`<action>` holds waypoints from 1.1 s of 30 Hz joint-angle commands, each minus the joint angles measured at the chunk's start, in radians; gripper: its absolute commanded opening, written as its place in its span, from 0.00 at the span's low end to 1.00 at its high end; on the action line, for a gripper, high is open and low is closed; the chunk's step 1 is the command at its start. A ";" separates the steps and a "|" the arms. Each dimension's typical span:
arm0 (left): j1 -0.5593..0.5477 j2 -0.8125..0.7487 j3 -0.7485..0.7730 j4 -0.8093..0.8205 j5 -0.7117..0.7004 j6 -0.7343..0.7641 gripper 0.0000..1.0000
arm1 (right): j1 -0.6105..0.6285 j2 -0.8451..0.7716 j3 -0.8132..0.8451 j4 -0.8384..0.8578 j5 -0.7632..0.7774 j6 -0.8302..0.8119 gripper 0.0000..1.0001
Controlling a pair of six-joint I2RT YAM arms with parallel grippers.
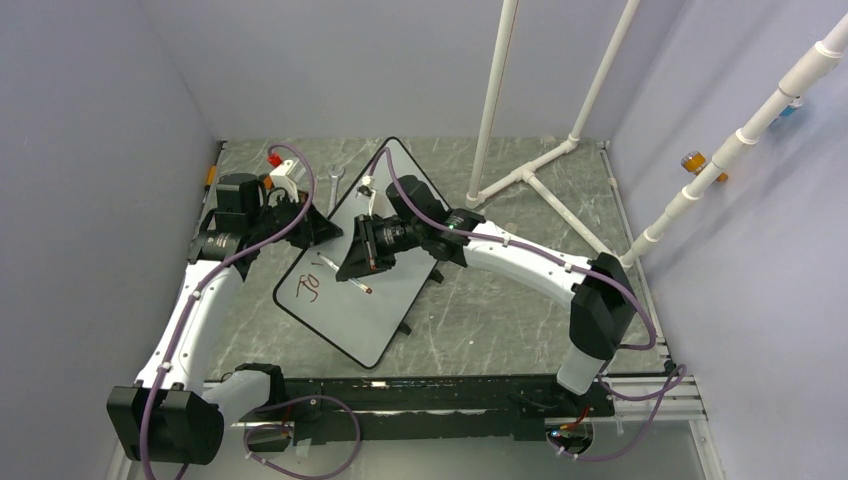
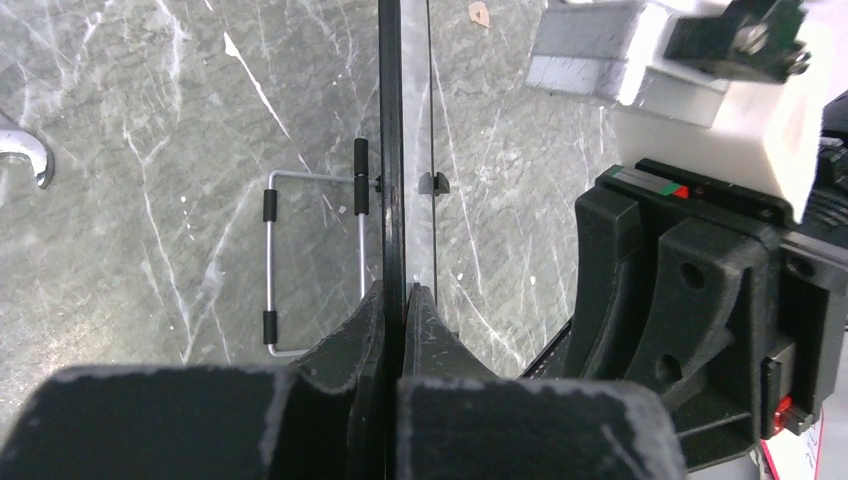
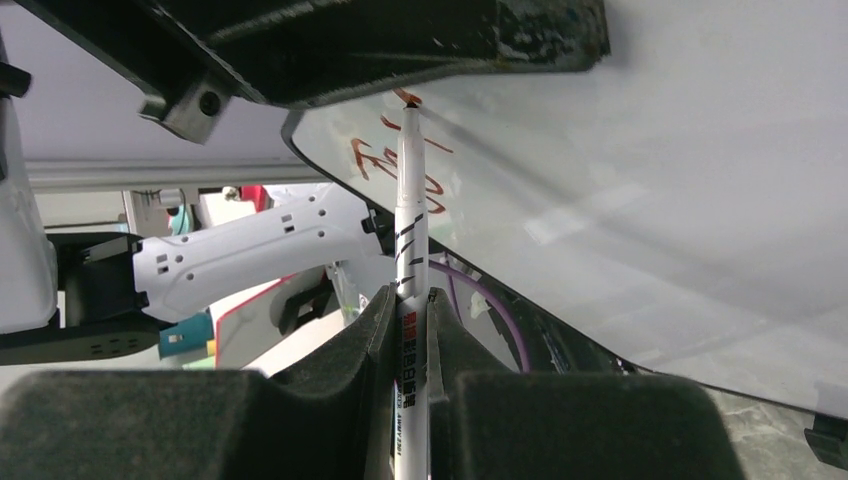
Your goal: Write a sentence on the whiteboard
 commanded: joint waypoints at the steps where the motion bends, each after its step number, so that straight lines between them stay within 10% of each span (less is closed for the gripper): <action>1: 0.001 -0.034 0.007 0.129 -0.065 0.157 0.00 | 0.000 -0.026 -0.044 0.010 -0.004 0.019 0.00; 33: 0.003 0.002 0.017 0.106 -0.116 0.170 0.00 | 0.048 -0.337 -0.084 -0.226 0.097 -0.127 0.00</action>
